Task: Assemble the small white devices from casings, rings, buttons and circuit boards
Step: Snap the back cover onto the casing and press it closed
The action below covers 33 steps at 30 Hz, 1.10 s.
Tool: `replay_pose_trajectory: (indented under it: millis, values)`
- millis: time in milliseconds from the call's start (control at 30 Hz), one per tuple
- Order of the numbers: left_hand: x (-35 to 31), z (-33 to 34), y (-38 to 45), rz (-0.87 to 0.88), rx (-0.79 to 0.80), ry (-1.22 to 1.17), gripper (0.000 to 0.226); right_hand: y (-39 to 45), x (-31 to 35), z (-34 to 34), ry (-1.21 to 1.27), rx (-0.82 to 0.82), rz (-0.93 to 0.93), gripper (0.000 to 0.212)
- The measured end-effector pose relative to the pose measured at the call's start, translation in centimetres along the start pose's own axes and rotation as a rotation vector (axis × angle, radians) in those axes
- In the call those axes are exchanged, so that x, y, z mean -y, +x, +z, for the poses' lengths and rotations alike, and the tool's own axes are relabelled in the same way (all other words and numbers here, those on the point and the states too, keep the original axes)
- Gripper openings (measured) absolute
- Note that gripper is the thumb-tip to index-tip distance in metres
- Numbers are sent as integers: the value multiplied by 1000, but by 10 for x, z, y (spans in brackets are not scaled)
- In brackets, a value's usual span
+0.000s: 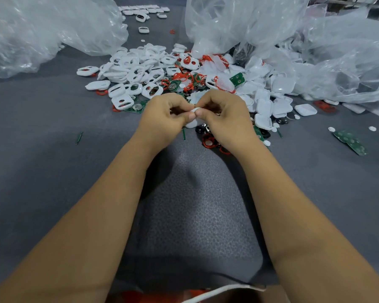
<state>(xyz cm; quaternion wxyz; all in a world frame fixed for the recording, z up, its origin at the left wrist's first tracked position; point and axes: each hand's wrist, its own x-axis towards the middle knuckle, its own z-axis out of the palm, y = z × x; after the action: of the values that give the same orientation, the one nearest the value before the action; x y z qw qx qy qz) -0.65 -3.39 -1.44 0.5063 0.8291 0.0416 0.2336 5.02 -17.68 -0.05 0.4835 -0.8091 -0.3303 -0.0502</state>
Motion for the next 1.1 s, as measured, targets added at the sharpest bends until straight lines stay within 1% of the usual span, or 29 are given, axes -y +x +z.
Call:
replay_pose_trajectory:
  millis: [167,267,333,433,533,633,767,933,1100]
  values:
    - [-1,-1,-3,33,2,31,6,2,0,3,28,-10,28,3]
    - [1,-1,-4,33,-13,29,13,0,-1,4,90,-34,54,4]
    - [1,-1,-5,16,-7,-21,19,-1,-1,4,125,-32,58,6]
    - [-2,-2,-5,-27,-36,-135,26,-1,2,3,189,-8,57,22]
    - [-5,-4,-6,18,-67,-144,32,-3,2,3,209,7,71,32]
    - [-6,-6,-6,76,-82,-162,35,-3,2,5,170,-8,87,27]
    - [-5,-6,-6,124,-80,-193,36,-3,4,5,194,-57,65,18]
    - [-3,-6,-5,108,-84,-293,37,-4,5,3,252,-115,15,23]
    - [-5,-6,-5,105,-78,-354,34,-2,4,3,303,-155,14,27]
